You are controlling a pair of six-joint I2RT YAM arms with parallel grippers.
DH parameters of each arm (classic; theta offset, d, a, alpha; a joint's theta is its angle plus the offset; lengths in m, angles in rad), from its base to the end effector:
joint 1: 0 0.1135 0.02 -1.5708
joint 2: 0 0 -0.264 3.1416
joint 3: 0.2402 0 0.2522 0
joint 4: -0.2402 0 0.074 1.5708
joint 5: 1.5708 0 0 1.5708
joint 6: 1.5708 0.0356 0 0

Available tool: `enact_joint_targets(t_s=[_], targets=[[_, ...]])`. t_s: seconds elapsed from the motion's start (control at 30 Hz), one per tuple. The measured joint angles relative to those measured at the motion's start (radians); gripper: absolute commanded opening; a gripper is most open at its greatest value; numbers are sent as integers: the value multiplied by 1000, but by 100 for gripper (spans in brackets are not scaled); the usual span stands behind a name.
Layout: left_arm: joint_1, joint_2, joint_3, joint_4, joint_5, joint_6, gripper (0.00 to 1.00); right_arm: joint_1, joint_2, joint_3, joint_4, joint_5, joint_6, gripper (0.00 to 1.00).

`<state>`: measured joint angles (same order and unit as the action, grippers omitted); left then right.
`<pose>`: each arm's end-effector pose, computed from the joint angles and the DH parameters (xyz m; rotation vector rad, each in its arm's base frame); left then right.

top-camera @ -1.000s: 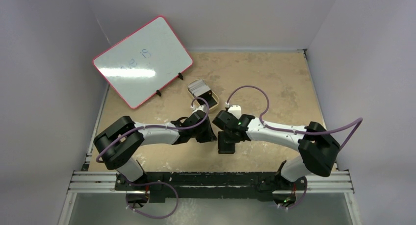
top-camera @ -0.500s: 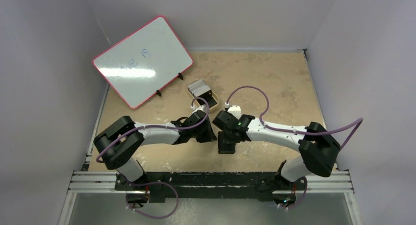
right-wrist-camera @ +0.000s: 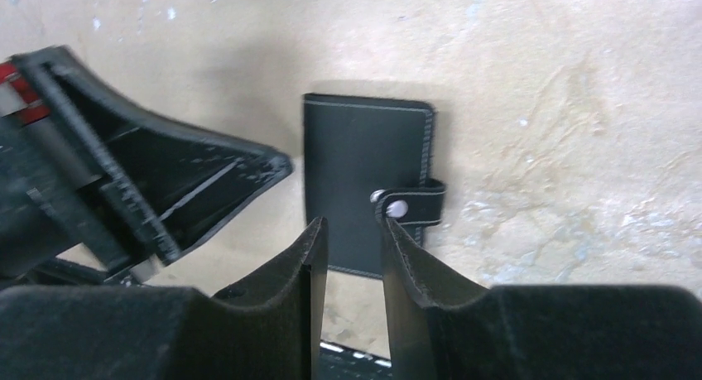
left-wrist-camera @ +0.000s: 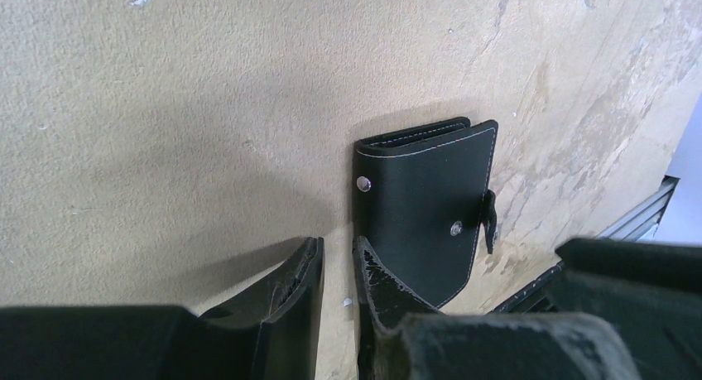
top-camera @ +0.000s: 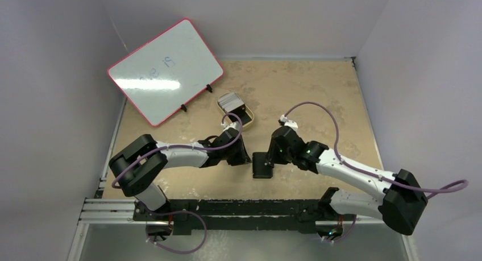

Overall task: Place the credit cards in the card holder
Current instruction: Close the card holder at the center of the board.

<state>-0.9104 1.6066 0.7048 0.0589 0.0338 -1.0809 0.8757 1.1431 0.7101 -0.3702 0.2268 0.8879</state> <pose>0.1839 -0.2387 0.1406 -0.2078 2.6317 -0.8680 0.1557 0.1742 0.2272 0.1263 2.4237 0.5802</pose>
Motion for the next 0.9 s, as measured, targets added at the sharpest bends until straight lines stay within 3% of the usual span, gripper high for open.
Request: enact_joint_targets(t_s=[0.33, 0.9], targets=[[0, 0, 0, 5, 10, -1, 18, -221, -119, -246, 230, -237, -37, 35], [0, 21, 0, 30, 31, -1, 18, -300, -90, -338, 443, -402, -35, 34]])
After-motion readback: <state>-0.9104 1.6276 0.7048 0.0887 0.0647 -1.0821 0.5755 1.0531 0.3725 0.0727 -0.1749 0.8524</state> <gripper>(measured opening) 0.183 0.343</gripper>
